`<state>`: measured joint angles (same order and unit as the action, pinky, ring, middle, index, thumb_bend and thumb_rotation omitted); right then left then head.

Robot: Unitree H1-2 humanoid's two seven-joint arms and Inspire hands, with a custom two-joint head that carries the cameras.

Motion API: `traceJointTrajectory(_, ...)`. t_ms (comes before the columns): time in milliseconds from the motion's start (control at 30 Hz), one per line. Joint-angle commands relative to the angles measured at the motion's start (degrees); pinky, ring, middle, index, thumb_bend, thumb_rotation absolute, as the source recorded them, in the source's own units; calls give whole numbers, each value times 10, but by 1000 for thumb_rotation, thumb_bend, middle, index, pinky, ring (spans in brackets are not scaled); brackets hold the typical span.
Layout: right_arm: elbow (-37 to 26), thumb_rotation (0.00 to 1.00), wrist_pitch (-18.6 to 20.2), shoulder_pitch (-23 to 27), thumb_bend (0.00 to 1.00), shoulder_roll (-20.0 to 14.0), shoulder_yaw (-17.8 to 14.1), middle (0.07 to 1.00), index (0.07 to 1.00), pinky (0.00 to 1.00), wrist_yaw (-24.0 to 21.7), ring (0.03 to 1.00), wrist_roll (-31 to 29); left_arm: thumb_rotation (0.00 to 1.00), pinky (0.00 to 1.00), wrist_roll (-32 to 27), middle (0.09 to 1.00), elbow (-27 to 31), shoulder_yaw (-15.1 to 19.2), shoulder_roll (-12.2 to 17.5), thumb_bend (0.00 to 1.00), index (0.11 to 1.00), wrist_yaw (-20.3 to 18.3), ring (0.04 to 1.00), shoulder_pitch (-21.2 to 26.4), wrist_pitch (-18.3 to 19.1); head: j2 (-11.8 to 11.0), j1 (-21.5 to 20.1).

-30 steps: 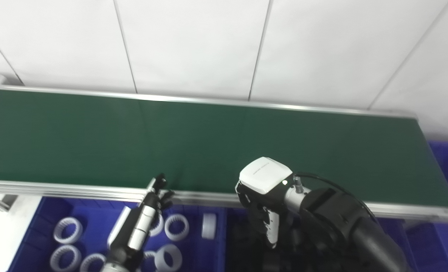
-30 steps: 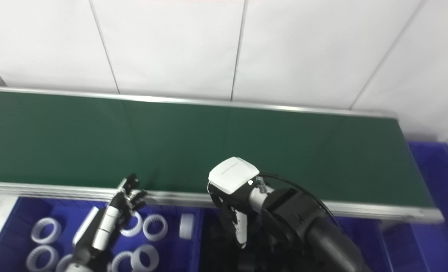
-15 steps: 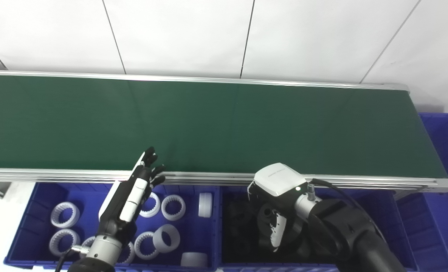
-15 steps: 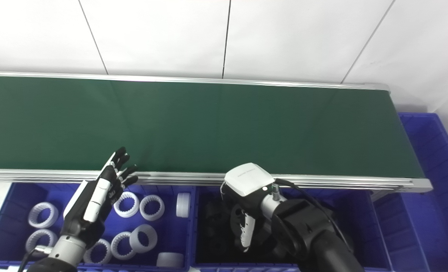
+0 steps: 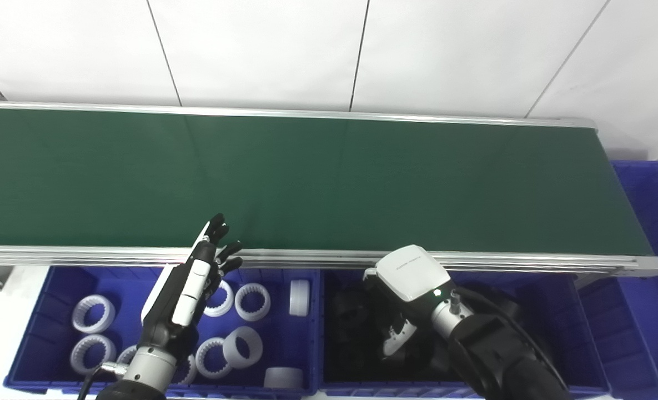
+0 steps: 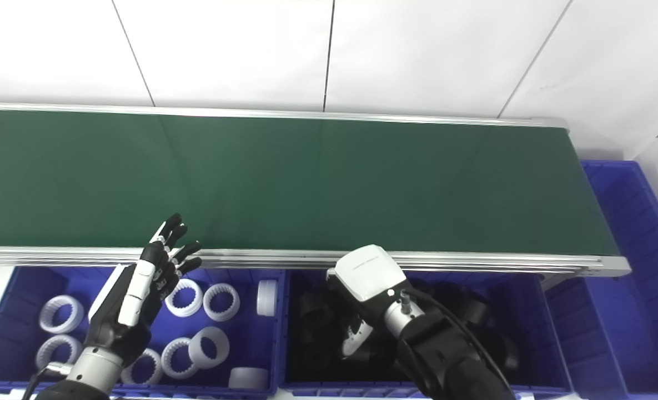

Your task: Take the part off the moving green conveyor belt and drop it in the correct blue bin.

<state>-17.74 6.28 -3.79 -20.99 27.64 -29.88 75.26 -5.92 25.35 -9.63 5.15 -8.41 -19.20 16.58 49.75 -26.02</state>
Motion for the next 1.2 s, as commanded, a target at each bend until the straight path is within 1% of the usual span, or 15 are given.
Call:
traceJointTrajectory(0,-18,555,-13,6,1000,3,-9,817,768,882,24,806,2,946,880,2,1000,23,-1,1,647,1000,-1,913,-2,4,0,1)
traceJointTrajectory(167,-34,665,-15,1,1000,3,-18,814,774,856,23,803,-12,957,880,6,1000,23,-4,2,646,1000,-2,916,-3,4,-1,3)
traceJointTrajectory(333,-59,721,-10,-8,1000,9,-32,800,766,808,21,785,-33,959,867,11,1000,21,-7,2,653,1000,-1,908,-3,1,-4,6)
traceJointTrajectory(500,-101,730,-1,-36,1000,26,-56,791,764,768,25,776,-60,946,872,9,1000,17,-9,-3,655,1000,0,911,-5,-2,-10,19)
traceJointTrajectory(567,-120,723,3,-54,1000,37,-71,792,766,730,30,776,-83,935,876,9,1000,12,-11,-6,646,1000,0,914,-8,-10,-16,33)
traceJointTrajectory(700,-155,788,2,-108,1000,76,-106,789,764,598,72,752,-159,922,881,21,1000,1,-18,-10,653,1000,3,913,-15,-30,-31,67)
traceJointTrajectory(800,-179,824,5,-166,1000,134,-133,795,763,571,124,750,-252,916,923,37,1000,-9,-22,-13,643,1000,6,933,-19,-58,-46,95)
traceJointTrajectory(833,-184,809,-5,-192,1000,160,-141,804,761,579,156,759,-291,913,954,47,1000,-13,-22,-14,633,1000,10,949,-21,-73,-47,97)
traceJointTrajectory(867,-182,803,-19,-213,1000,178,-147,816,764,591,185,764,-319,909,973,54,1000,-18,-23,-17,635,1000,14,959,-22,-88,-55,109)
traceJointTrajectory(900,-181,799,-31,-227,1000,190,-151,829,772,607,204,772,-338,906,992,60,1000,-22,-23,-19,635,1000,16,969,-24,-99,-55,109)
traceJointTrajectory(967,-154,785,-93,-270,967,226,-160,857,802,656,281,802,-405,907,999,69,1000,-34,-19,-28,657,1000,25,985,-26,-135,-68,123)
traceJointTrajectory(1033,-119,776,-148,-303,954,260,-171,868,813,690,340,822,-475,914,1000,78,1000,-45,-18,-34,666,1000,33,988,-27,-165,-76,131)
traceJointTrajectory(1100,-80,810,-181,-321,932,288,-184,892,850,763,369,859,-551,935,1000,91,1000,-52,-19,-37,681,1000,37,997,-29,-188,-85,135)
traceJointTrajectory(1133,-62,829,-196,-323,948,295,-190,902,870,786,377,868,-583,941,1000,97,1000,-55,-20,-38,682,1000,39,999,-29,-197,-85,135)
traceJointTrajectory(1167,-43,858,-212,-323,932,299,-196,922,902,809,383,883,-608,946,1000,104,1000,-58,-20,-38,691,1000,42,1000,-30,-207,-90,135)
